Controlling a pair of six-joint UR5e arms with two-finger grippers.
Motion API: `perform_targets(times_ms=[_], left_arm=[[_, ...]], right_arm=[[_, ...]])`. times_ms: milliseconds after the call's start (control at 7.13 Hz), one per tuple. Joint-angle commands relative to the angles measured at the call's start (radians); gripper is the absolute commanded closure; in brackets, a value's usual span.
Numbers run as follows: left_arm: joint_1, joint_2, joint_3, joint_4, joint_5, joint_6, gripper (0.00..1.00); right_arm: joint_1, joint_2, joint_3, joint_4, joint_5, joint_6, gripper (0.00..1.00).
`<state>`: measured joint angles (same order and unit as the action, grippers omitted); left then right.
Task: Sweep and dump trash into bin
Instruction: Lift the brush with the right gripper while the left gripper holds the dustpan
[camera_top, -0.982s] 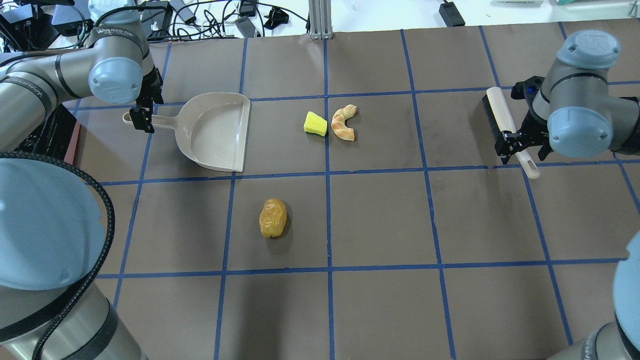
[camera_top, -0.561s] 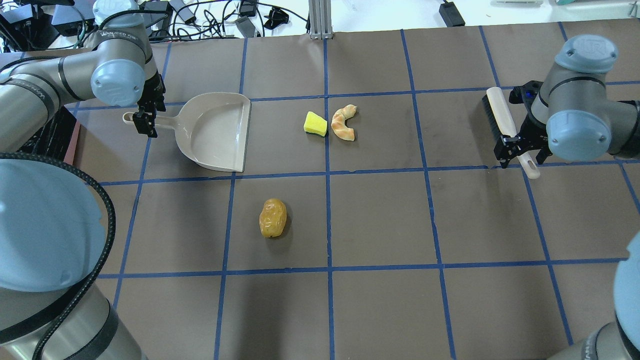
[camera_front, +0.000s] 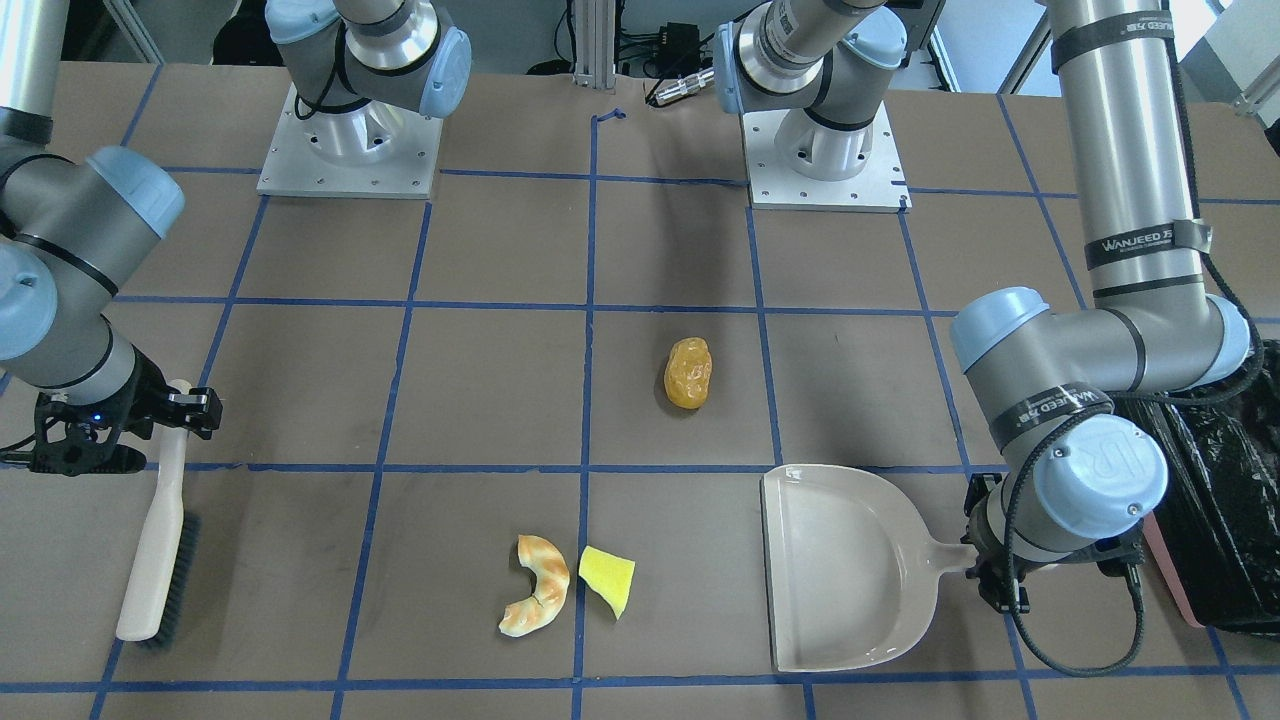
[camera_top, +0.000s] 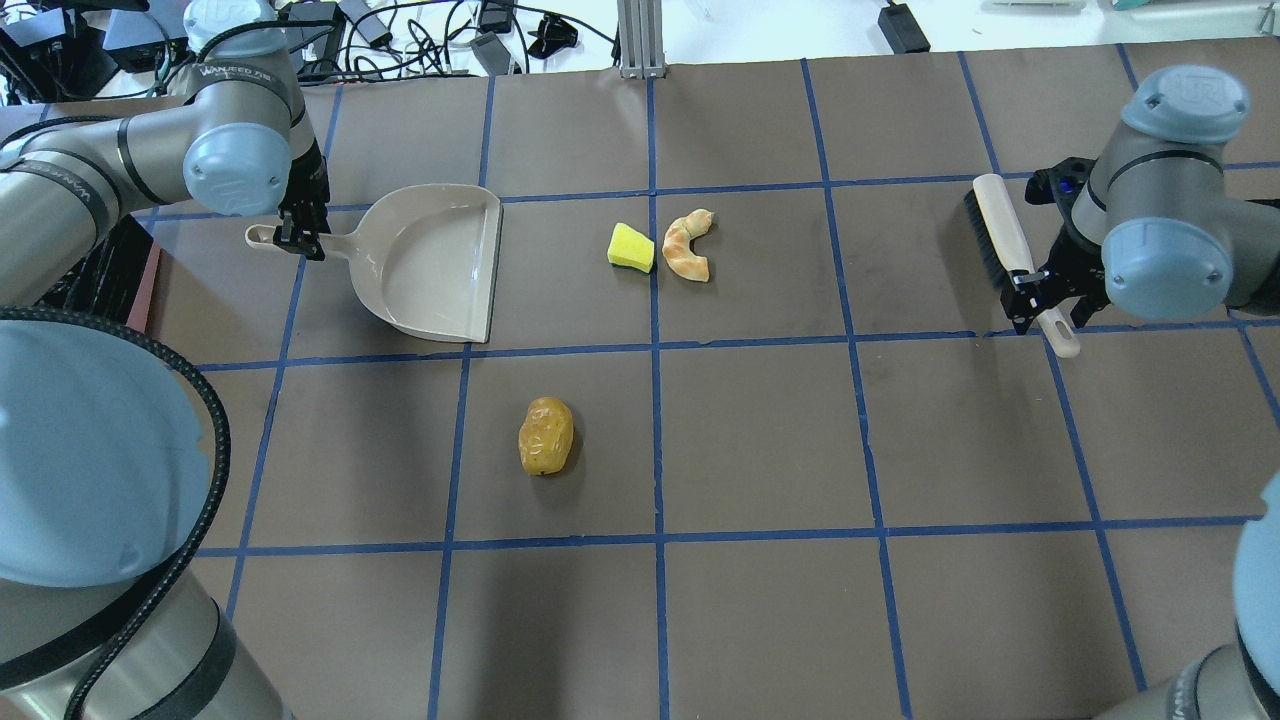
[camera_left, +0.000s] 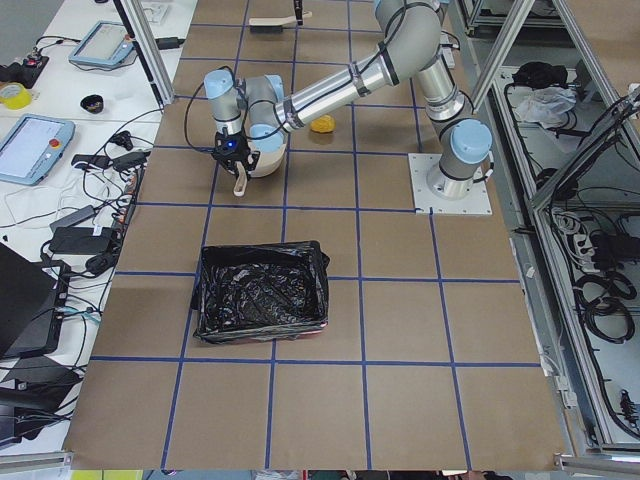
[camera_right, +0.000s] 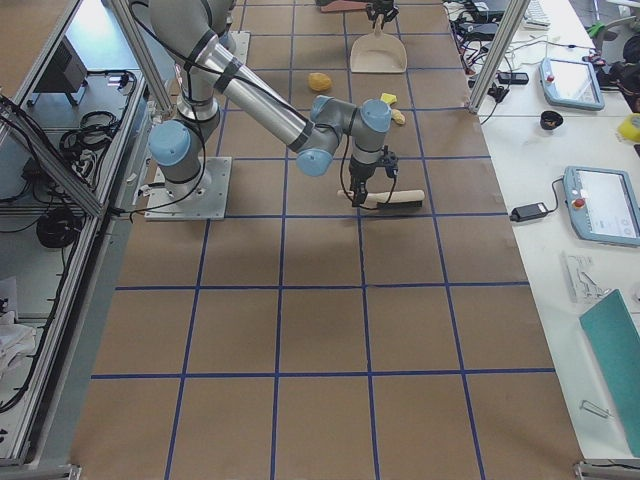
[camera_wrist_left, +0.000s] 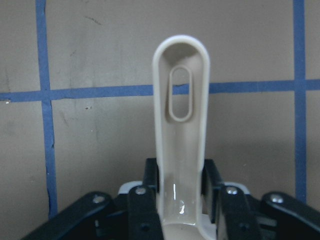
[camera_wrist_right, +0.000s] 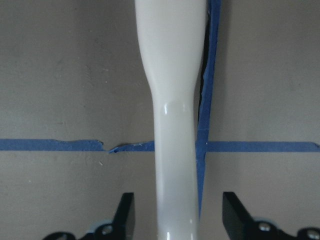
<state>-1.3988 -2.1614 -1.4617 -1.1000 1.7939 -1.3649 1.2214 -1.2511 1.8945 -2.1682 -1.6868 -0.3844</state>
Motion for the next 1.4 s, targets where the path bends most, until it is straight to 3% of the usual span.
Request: perform_targets(times_ms=[0,280,421,561,841,1122,1262], left_arm=[[0.001,-0.003,-0.002,0.026,-0.002,0.001,1.0],[0.001,0.0,0.015,0.037,-0.005,-0.019,1.0],[0.0,0.011,0.02,0.034,-0.002,-0.072,1.0],[-0.011,0.02,0.024,0.026,-0.007,-0.103,1.0],[-0.057,0.023,0.038,-0.001,-0.019,-0.184,1.0],[-0.109,-0.001,0.125,-0.136,-0.022,-0.296,1.0],[-0.129,0.0,0.138,-0.215,-0.01,-0.309,1.0]], right_arm=[[-0.005,-0.001,0.0,0.005,0.01,-0.005,0.65],[-0.005,0.001,0.0,0.007,0.012,-0.002,0.68],[-0.005,-0.001,0.0,0.007,0.033,-0.005,0.83],[-0.005,-0.002,-0.005,0.004,0.056,0.001,0.89],[0.004,-0.03,-0.012,0.001,0.062,0.016,0.89],[0.032,-0.047,-0.012,0.039,0.133,0.133,0.89],[0.105,-0.059,-0.03,0.06,0.131,0.23,0.97]])
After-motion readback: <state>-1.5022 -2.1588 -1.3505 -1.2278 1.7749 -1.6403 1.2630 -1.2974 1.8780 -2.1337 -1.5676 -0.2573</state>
